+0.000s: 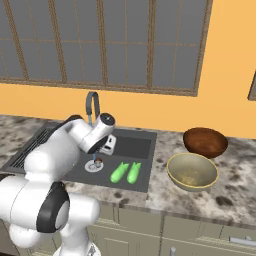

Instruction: Pick the corns from the sink and place them in one bowl. Place the mushroom in the other bowl. Then turn off the sink faucet.

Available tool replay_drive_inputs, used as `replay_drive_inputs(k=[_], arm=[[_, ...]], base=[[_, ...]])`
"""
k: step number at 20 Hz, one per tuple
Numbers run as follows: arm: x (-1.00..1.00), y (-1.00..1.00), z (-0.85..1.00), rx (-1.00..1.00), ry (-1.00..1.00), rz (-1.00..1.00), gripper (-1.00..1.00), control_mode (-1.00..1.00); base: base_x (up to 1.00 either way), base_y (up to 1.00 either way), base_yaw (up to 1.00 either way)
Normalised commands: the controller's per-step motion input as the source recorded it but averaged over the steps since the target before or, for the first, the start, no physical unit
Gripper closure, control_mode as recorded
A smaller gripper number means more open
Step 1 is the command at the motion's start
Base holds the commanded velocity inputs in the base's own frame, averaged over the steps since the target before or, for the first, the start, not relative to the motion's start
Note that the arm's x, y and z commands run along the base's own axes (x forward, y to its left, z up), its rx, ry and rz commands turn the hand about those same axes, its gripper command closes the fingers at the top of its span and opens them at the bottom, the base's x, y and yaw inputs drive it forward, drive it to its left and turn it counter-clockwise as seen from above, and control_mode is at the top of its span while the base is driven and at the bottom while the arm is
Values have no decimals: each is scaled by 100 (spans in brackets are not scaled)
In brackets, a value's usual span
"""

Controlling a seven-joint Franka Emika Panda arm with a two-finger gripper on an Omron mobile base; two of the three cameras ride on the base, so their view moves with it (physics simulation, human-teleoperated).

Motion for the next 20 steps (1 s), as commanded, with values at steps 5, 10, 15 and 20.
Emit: replay_drive_inputs(k=[5,10,15,20], arm=[[24,0,-37,0,6,0,-100,-100],[25,1,-33,0,4,0,-100,-100],[10,10,-29,0,0,0,-100,-100],[6,18,-23,0,0,0,-100,-100]], base=[[0,0,0],[0,0,0],[0,0,0],[0,0,0]])
